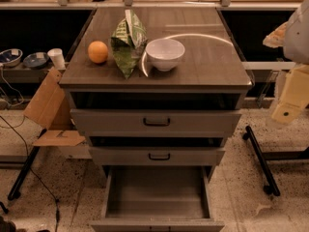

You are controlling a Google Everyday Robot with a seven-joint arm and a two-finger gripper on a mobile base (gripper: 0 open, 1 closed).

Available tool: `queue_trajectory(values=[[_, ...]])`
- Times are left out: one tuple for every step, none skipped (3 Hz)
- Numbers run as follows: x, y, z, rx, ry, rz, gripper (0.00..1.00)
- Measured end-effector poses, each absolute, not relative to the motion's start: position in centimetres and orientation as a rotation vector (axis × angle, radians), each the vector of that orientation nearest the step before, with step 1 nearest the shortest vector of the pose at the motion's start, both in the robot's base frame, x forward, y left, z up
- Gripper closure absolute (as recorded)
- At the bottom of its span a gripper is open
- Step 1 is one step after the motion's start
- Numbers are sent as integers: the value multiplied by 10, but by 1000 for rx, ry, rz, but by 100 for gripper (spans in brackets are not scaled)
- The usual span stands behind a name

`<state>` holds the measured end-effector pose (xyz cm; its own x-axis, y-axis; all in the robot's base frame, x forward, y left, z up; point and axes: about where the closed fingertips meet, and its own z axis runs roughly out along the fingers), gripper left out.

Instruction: Place green jalapeno chip bag into bottom drawer

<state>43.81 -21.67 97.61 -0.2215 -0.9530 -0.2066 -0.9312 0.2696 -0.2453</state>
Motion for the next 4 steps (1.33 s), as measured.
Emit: queue_trajectory(values=[[439, -216, 977, -1724, 2230, -100, 0], [461, -193, 985, -1740, 2183, -119, 0], [512, -144, 1000, -1799, 2089, -145, 0], [566, -85, 1022, -1865, 1956, -178, 0]])
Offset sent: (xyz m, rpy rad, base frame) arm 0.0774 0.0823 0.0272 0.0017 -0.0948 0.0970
